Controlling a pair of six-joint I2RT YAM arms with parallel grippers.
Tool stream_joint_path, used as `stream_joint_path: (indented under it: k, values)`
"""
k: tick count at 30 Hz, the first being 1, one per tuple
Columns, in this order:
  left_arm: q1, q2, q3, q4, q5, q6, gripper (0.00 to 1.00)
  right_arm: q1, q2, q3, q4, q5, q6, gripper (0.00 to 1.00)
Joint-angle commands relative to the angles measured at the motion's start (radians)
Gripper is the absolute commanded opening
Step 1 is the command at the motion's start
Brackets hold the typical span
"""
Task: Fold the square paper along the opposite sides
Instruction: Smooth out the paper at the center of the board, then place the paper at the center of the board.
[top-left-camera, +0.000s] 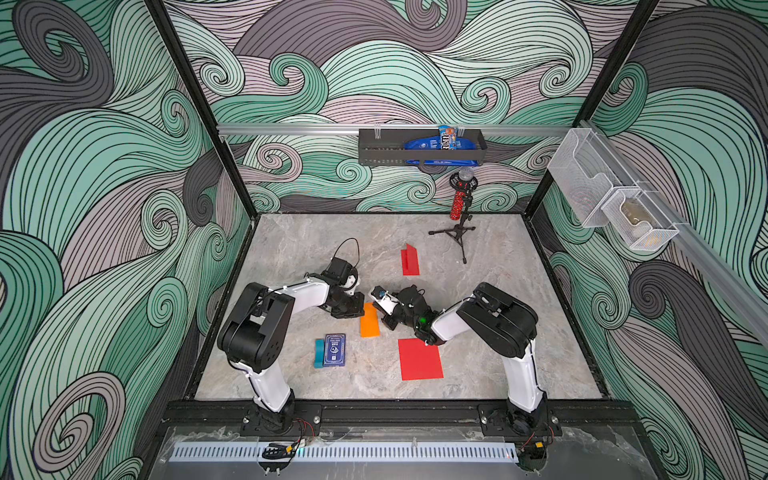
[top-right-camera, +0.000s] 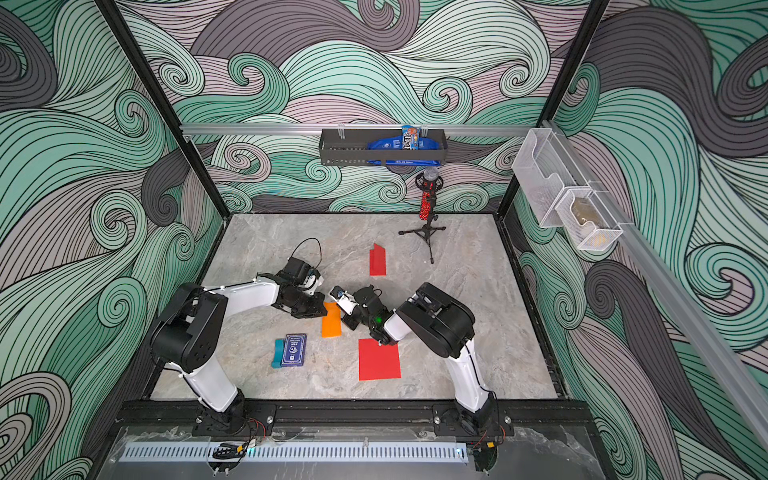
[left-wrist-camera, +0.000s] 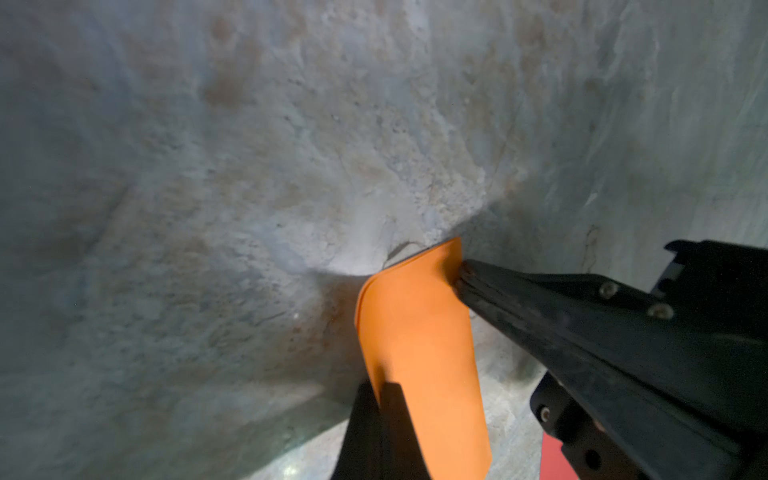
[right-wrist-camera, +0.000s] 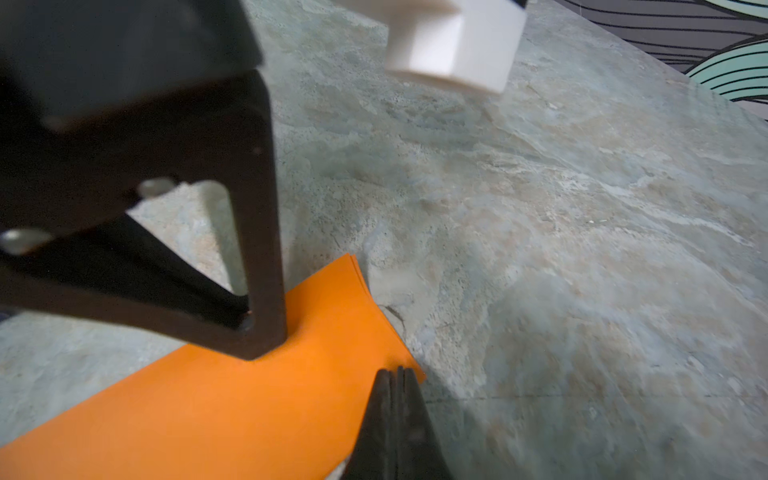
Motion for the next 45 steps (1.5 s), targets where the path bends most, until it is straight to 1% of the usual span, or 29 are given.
stream_joint_path:
  k: [1, 4, 6, 9, 12, 14, 15, 17, 19, 22, 24, 25, 26, 27, 30, 33, 35, 40, 45]
  values:
    - [0.005, 0.008, 0.02, -0.017, -0.019, -0.002, 0.0, -0.028, -0.005, -0.028, -0.092, 0.074, 0.004, 0.04]
    - [0.011, -0.008, 0.021, -0.014, -0.003, -0.01, 0.0, -0.029, -0.053, -0.014, -0.145, 0.069, 0.01, 0.08]
    - [0.031, -0.019, 0.033, -0.01, 0.065, -0.03, 0.0, -0.029, -0.121, -0.018, -0.179, 0.046, 0.044, 0.13]
    - [0.068, -0.039, 0.064, 0.009, 0.202, -0.075, 0.0, -0.031, -0.243, -0.034, -0.252, -0.001, 0.131, 0.27]
    - [0.086, -0.08, 0.098, 0.017, 0.259, -0.108, 0.0, -0.037, -0.363, -0.031, -0.378, -0.069, 0.237, 0.37]
    - [0.098, -0.105, 0.123, 0.016, 0.284, -0.121, 0.0, -0.053, -0.437, -0.037, -0.439, -0.136, 0.344, 0.41]
    - [0.107, -0.115, 0.129, 0.021, 0.305, -0.126, 0.0, -0.064, -0.468, -0.044, -0.451, -0.174, 0.39, 0.42]
    - [0.126, -0.131, 0.135, 0.046, 0.369, -0.139, 0.0, -0.097, -0.525, -0.057, -0.464, -0.266, 0.523, 0.44]
    - [0.147, -0.14, 0.132, 0.088, 0.439, -0.158, 0.0, -0.138, -0.551, -0.057, -0.467, -0.378, 0.627, 0.45]
    - [0.168, -0.151, 0.115, 0.177, 0.541, -0.223, 0.0, -0.212, -0.554, -0.041, -0.467, -0.561, 0.807, 0.44]
    - [0.173, -0.163, 0.101, 0.244, 0.588, -0.27, 0.0, -0.254, -0.529, -0.022, -0.466, -0.666, 0.891, 0.44]
    - [0.174, -0.171, 0.097, 0.274, 0.604, -0.291, 0.0, -0.275, -0.506, -0.007, -0.465, -0.739, 0.933, 0.43]
    - [0.174, -0.177, 0.093, 0.304, 0.62, -0.312, 0.0, -0.287, -0.484, 0.01, -0.464, -0.798, 0.956, 0.43]
    - [0.174, -0.183, 0.092, 0.324, 0.629, -0.325, 0.0, -0.292, -0.471, 0.021, -0.464, -0.828, 0.969, 0.43]
    - [0.176, -0.195, 0.089, 0.351, 0.644, -0.349, 0.0, -0.298, -0.454, 0.027, -0.413, -0.866, 1.01, 0.43]
    - [0.177, -0.201, 0.079, 0.362, 0.647, -0.359, 0.0, -0.299, -0.446, 0.002, -0.264, -0.888, 1.114, 0.43]
    - [0.179, -0.205, 0.068, 0.38, 0.65, -0.37, 0.0, -0.298, -0.429, 0.0, -0.204, -0.904, 1.161, 0.43]
    - [0.18, -0.214, 0.058, 0.388, 0.651, -0.374, 0.0, -0.297, -0.407, -0.003, -0.113, -0.919, 1.227, 0.41]
    - [0.183, -0.218, 0.047, 0.412, 0.66, -0.393, 0.0, -0.298, -0.394, 0.008, -0.109, -0.918, 1.231, 0.37]
